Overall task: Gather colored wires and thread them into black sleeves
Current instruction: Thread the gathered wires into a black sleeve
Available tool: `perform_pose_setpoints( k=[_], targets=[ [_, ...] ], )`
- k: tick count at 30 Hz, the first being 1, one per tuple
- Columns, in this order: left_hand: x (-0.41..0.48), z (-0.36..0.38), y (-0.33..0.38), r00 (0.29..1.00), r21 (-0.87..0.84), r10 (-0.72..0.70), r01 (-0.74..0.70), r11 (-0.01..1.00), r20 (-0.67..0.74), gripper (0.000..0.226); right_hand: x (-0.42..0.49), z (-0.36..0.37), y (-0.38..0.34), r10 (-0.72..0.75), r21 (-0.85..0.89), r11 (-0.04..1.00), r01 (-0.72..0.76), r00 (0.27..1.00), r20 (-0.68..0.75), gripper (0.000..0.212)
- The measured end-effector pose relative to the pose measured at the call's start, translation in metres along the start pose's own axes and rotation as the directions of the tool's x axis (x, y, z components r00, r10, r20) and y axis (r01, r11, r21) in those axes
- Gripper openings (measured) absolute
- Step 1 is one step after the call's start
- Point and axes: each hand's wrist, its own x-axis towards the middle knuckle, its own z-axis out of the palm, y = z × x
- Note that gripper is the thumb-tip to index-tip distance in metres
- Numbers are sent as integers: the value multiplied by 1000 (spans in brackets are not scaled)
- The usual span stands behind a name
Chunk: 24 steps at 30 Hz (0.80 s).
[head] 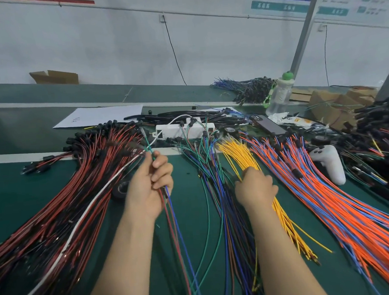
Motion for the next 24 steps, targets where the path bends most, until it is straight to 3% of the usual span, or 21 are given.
perform_pose_setpoints(
  k=[4,10,14,18,20,22,24],
  targets=[
    [2,-1,-12,988,211,-71,99,973,-136,29,1,1,-2,6,12,1000,-5,999,-37,22],
    [1,-2,-36,962,539,-25,173,824,-271,25,3,-12,-2,6,344,938,44,990,-143,20],
    [1,8,-46,973,570,-16,149,808,-232,27,-15,-24,-21,-129,335,924,183,976,-177,19],
    [3,25,-56,975,677,40,122,726,-219,28,-47,-29,-55,-412,252,881,401,911,-11,22],
    [5,31,-55,965,702,67,136,699,-255,29,-55,-34,-55,-522,295,823,486,851,52,24],
    [12,36,-44,955,644,103,107,758,-279,30,-52,-45,-41,-599,386,762,520,792,118,23],
    [16,41,-18,946,483,123,39,875,-300,30,-40,-53,-18,-480,392,817,423,876,53,22]
  ],
)
